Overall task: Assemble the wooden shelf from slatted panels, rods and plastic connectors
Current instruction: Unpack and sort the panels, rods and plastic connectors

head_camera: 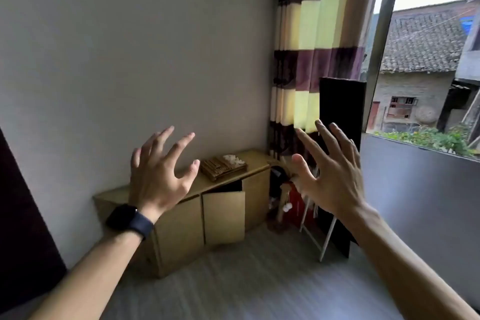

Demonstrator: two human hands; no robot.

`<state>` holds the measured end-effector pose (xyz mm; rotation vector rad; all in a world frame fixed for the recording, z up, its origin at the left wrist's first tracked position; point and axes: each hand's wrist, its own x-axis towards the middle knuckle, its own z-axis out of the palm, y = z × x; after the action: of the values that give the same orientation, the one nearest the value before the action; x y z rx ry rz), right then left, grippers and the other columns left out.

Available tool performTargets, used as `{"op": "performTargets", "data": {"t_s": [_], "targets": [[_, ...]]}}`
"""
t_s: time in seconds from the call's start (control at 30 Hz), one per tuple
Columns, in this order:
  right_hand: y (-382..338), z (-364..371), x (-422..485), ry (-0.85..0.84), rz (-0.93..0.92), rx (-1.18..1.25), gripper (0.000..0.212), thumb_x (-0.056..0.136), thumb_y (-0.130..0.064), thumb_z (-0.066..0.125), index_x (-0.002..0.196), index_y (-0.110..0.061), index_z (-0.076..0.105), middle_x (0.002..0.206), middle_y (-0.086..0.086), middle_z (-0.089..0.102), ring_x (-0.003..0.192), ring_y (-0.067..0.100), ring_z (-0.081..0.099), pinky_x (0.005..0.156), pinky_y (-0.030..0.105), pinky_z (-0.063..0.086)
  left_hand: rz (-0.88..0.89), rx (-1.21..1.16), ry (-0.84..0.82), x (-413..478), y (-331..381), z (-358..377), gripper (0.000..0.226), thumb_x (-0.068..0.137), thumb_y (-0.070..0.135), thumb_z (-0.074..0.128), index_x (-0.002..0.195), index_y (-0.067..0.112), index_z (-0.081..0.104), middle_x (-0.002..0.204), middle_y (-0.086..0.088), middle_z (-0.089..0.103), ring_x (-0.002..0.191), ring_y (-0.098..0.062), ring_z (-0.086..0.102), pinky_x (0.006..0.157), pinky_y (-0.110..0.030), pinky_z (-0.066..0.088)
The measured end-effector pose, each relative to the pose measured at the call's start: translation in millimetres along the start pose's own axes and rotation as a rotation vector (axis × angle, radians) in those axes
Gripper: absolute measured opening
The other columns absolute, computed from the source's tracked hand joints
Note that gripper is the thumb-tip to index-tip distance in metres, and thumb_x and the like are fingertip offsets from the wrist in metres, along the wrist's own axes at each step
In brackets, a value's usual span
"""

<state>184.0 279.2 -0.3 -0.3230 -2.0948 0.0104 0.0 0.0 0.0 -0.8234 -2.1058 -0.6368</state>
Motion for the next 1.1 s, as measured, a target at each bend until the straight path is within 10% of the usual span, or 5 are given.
{"op": "performTargets", "data": {"t_s": [0.33, 0.57, 1.1], "targets": [[-42.2, 112.7, -104.5, -0.246, 0.106, 0.182, 0.035, 0.095, -0.041, 0.051, 0.122, -0.031, 0.071, 0.144, 0.005, 0.057, 0.135, 0.028, 0.048, 0.101, 0.047, 0.048, -0.071, -0.076, -0.206, -102.6, -78.4, 87.8, 0.043, 0.082, 0.043, 0.053, 0.118, 0.030, 0.071, 0.122, 0.002, 0.064, 0.108, -0.025, 0.060, 0.092, -0.041, 0.050], [-13.9, 201.1, -120.0, -0.351, 0.106, 0.161, 0.056, 0.101, -0.056, 0.031, 0.119, -0.023, 0.073, 0.125, 0.004, 0.069, 0.121, 0.033, 0.060, 0.094, 0.047, 0.054, -0.119, -0.072, -0.472, -95.4, -103.0, 181.3, 0.042, 0.080, 0.041, 0.056, 0.119, 0.034, 0.068, 0.118, 0.006, 0.066, 0.104, -0.024, 0.062, 0.089, -0.037, 0.049], [73.4, 496.2, 48.2, -0.629, 0.139, 0.129, 0.042, 0.093, -0.040, 0.051, 0.127, -0.023, 0.069, 0.126, 0.000, 0.069, 0.129, 0.032, 0.056, 0.105, 0.047, 0.048, -0.308, 0.009, -0.710, 62.2, -241.5, 427.9, 0.048, 0.086, 0.051, 0.045, 0.131, 0.040, 0.060, 0.134, 0.014, 0.058, 0.122, -0.014, 0.052, 0.099, -0.033, 0.043]]}}
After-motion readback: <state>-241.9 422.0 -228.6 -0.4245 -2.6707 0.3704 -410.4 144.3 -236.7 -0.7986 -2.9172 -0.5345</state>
